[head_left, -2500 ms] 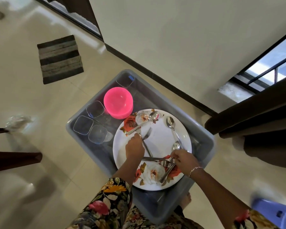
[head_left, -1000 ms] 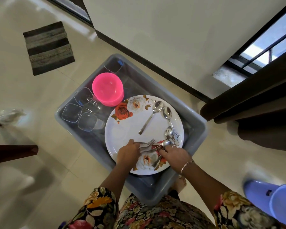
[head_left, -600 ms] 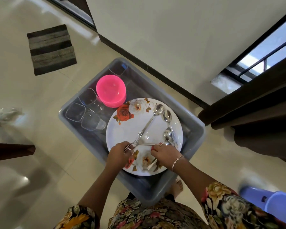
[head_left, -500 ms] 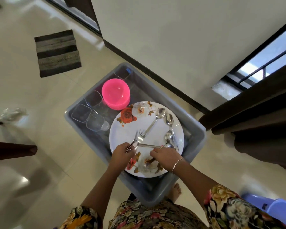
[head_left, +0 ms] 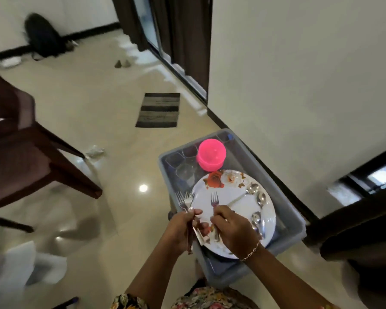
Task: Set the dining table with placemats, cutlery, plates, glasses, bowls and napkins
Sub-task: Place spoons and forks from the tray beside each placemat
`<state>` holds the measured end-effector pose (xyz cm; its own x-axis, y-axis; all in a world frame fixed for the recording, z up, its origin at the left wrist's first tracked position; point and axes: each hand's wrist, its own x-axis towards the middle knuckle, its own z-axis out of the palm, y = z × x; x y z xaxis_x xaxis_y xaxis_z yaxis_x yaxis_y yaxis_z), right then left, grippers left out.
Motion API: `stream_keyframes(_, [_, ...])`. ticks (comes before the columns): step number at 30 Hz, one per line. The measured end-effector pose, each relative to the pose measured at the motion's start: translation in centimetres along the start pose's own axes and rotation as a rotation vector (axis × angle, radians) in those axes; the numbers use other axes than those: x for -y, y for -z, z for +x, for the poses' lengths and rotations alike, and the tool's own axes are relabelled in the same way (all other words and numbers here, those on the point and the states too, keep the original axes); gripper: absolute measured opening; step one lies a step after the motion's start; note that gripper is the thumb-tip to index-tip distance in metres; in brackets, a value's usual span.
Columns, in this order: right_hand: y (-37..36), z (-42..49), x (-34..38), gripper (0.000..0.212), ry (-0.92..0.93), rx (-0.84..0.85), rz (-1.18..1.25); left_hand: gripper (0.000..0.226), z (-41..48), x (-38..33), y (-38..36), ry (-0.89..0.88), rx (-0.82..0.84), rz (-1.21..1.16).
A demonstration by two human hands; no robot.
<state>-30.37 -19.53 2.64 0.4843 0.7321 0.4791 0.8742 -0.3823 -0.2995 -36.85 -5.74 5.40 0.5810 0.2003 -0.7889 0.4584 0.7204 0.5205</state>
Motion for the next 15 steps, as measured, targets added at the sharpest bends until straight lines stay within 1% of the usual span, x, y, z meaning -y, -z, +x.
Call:
stream_keyframes(3, [1.0,2.1,3.8,0.031,0.147,-0.106,0.066,0.024,-2.5,0.1,1.5,-0.085,-0.002,-0.139])
stream_keyframes(5, [0.6,2.8,5.9,0.024,0.209,-0.126,0.144,0.021,-4.4,-0.2,2.5,-0.142,0.011,-0.213])
stream_keyframes(7, [-0.3,3.4,7.7,0.021,0.255,-0.11,0.178,0.017,-6.4,-0.7,3.8,-0.191,-0.004,-0.246])
stream_keyframes(9, [-1.3,4.0,9.5,0.022,0.332,-0.073,0.196,0.012,-8.1,-1.3,5.6,-0.251,-0.053,-0.22])
stream_keyframes(11, [-2.0,5.1,11.4,0.015,0.408,-0.028,0.2,0.011,-9.3,-2.0,8.0,-0.305,-0.098,-0.248])
stream_keyframes(13, [-2.9,6.4,13.1,0.009,0.392,0.027,0.26,0.01,-10.1,-2.9,10.5,-0.349,-0.141,-0.324])
stream_keyframes(15, [-4.1,8.1,15.1,0.013,0.319,0.09,0.345,0.009,-11.0,-4.2,13.1,-0.392,-0.192,-0.396])
